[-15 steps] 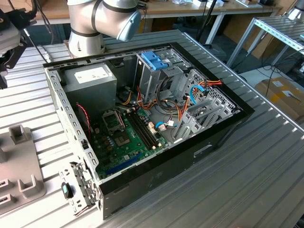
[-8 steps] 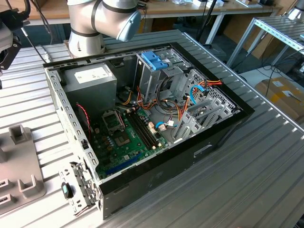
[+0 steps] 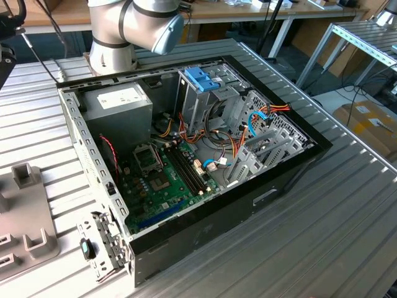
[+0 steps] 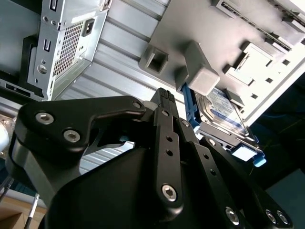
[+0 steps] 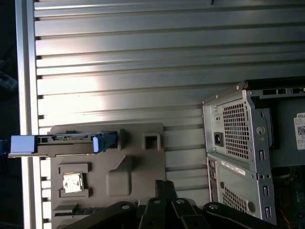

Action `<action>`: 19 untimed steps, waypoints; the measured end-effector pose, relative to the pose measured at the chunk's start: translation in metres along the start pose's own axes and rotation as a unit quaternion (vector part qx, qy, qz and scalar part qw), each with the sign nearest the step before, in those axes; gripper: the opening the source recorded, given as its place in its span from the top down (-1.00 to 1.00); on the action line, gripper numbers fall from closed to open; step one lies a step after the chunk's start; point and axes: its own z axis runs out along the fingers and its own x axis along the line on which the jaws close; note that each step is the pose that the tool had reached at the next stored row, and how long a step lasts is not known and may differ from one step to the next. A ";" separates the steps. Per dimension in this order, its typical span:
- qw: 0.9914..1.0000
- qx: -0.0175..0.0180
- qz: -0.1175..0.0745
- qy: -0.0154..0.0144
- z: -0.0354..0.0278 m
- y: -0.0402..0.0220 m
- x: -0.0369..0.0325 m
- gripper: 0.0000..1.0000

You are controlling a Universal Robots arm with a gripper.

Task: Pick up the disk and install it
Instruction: 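Reach for the disk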

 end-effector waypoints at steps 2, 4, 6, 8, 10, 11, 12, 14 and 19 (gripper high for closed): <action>1.000 0.000 0.000 0.000 0.0000 -0.0002 0.0030 0.79; 1.000 0.000 0.000 0.000 0.0000 -0.0004 0.0048 0.79; 1.000 0.000 0.000 0.000 -0.0001 -0.0006 0.0071 0.79; 1.000 0.000 0.000 0.000 -0.0001 -0.0007 0.0090 0.79; 1.000 0.000 0.000 0.000 -0.0001 -0.0009 0.0112 0.79; 1.000 0.000 0.000 0.000 -0.0002 -0.0009 0.0122 0.79; 1.000 0.000 0.000 0.000 -0.0002 -0.0010 0.0132 0.79; 1.000 0.000 0.000 0.000 -0.0002 -0.0012 0.0154 0.79; 1.000 0.000 0.000 0.000 -0.0003 -0.0015 0.0202 0.79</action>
